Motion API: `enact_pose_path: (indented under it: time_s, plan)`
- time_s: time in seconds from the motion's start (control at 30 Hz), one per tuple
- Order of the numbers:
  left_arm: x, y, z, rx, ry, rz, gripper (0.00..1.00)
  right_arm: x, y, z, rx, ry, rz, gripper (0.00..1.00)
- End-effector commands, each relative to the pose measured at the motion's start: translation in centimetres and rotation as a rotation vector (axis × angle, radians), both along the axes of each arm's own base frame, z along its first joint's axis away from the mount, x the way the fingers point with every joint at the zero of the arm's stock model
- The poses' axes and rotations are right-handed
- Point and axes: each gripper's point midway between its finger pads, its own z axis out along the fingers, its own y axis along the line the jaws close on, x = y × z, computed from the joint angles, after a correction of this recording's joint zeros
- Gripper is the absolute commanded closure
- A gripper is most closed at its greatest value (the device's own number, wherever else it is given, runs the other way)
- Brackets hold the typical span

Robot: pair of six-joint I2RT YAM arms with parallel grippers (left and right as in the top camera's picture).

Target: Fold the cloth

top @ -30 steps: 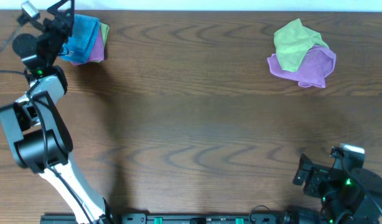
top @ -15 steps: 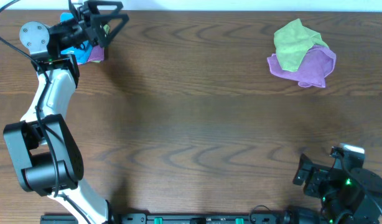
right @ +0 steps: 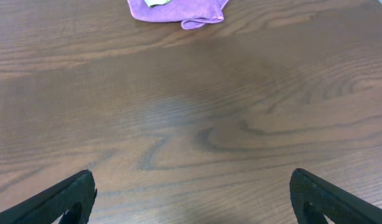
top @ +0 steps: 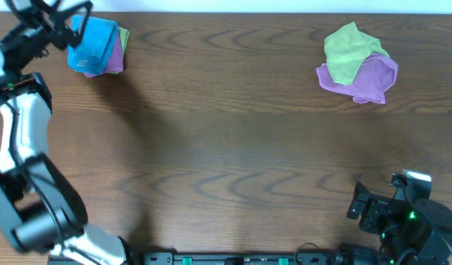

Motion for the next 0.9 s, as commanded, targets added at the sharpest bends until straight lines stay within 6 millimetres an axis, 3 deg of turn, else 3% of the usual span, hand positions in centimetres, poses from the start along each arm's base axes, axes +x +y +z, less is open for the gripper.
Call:
enact_pose_path:
  time_s: [0.0,0.07,0.17,0.27,0.37,0.63,0.73,0.87]
  plan:
    - [-1.6,2.2,7.9,0.008,-0.213,0.336,0.04,-0.1,-0.1,-0.1,0.01,0.002,-0.018,0.01]
    - [-1.9,3.7,8.7,-0.03,-0.127,0.516,0.04,-0.1,-0.1,-0.1,0.011,0.002,-0.017,0.01]
    - [-3.2,5.1,6.5,-0.078,0.097,0.652,0.04,-0.1,-0.1,-0.1,0.011,0.002,-0.017,0.01]
    - [-6.6,4.8,2.8,-0.041,0.34,0.725,0.04,-0.1,-0.1,-0.1,0.011,0.002,-0.017,0.01]
    - [-12.0,2.2,0.6,0.051,0.491,0.716,0.05,-0.1,-0.1,-0.1,0.011,0.002,-0.017,0.01]
    - [-23.1,-1.5,-1.9,0.139,0.634,0.814,0.05,-0.1,-0.1,-0.1,0.011,0.002,-0.017,0.01]
    - [-25.7,-1.9,-3.2,0.145,0.641,0.821,0.05,-0.1,-0.1,-0.1,0.011,0.002,-0.017,0.01]
    - [-27.7,-2.2,-5.9,0.133,0.592,0.83,0.05,-0.1,-0.1,-0.1,0.011,0.002,-0.017,0.01]
